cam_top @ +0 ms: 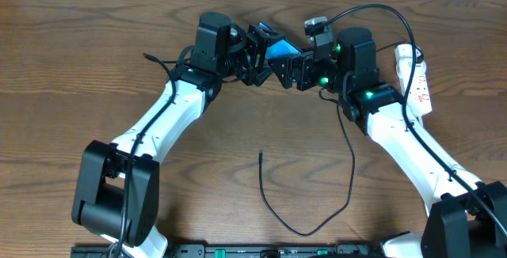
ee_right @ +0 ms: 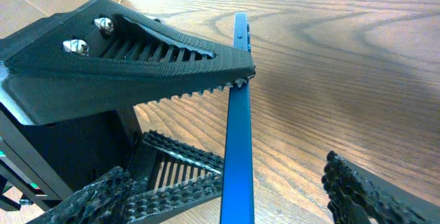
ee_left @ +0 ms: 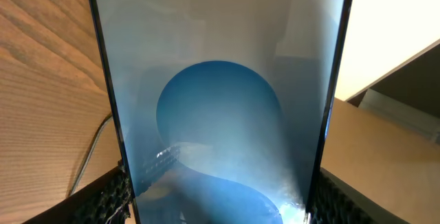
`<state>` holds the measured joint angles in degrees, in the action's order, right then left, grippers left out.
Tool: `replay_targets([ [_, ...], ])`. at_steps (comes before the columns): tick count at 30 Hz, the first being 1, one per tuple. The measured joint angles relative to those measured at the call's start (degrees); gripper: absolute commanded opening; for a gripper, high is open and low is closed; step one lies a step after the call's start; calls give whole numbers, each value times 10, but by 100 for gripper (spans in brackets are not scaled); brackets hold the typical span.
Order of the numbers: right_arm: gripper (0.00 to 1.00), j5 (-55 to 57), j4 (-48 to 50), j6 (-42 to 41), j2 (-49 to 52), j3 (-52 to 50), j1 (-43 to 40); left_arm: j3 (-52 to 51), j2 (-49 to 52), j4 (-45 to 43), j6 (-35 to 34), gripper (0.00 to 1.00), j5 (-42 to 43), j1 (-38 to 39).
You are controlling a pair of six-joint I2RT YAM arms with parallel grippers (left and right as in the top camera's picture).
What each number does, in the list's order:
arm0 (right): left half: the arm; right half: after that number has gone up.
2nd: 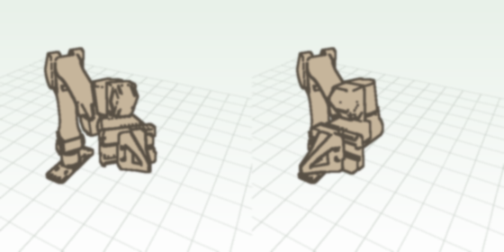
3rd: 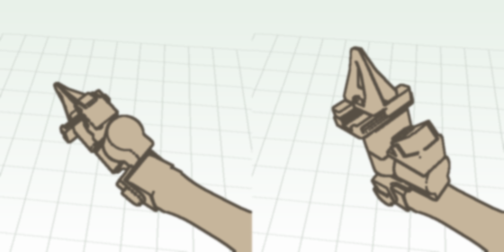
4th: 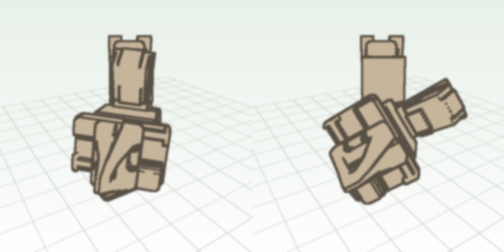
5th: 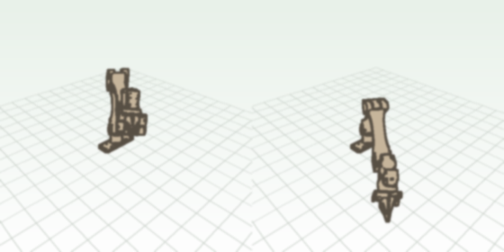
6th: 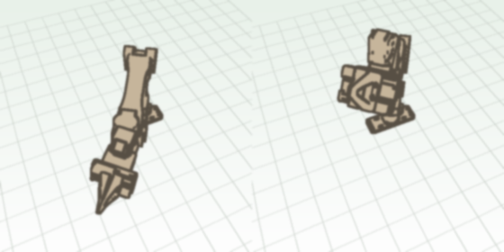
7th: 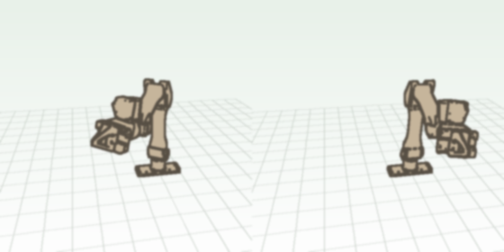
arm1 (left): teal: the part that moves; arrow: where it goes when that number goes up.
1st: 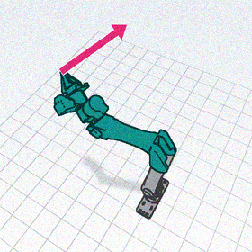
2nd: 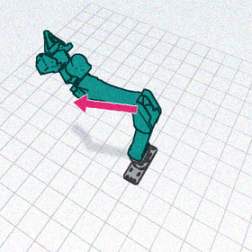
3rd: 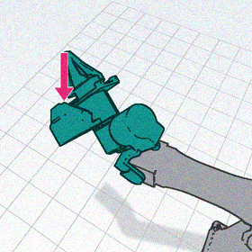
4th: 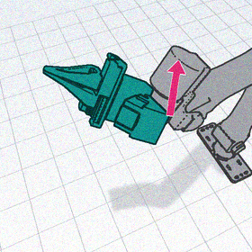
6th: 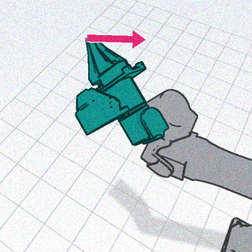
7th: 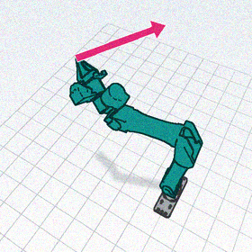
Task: Plug charger to phone and switch on socket
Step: 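Close the right gripper on the phone's side edge beside the left gripper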
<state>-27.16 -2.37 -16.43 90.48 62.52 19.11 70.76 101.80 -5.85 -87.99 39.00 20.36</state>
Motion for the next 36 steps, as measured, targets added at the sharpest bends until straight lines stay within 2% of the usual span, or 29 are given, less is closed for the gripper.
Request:
replay_targets([
  [13, 86, 2, -4, -1, 0, 0, 0, 0, 0, 0, -52, 7, 0, 0],
  [20, 82, 2, -7, -3, 0, 0, 0, 0, 0, 0, -72, 8, 0, 7],
  [30, 64, 2, -8, -7, 0, 0, 0, 0, 0, 0, -80, 7, 0, 12],
  [36, 60, 3, -10, -10, 0, 0, 0, 0, 0, 0, -80, 7, 0, 12],
])
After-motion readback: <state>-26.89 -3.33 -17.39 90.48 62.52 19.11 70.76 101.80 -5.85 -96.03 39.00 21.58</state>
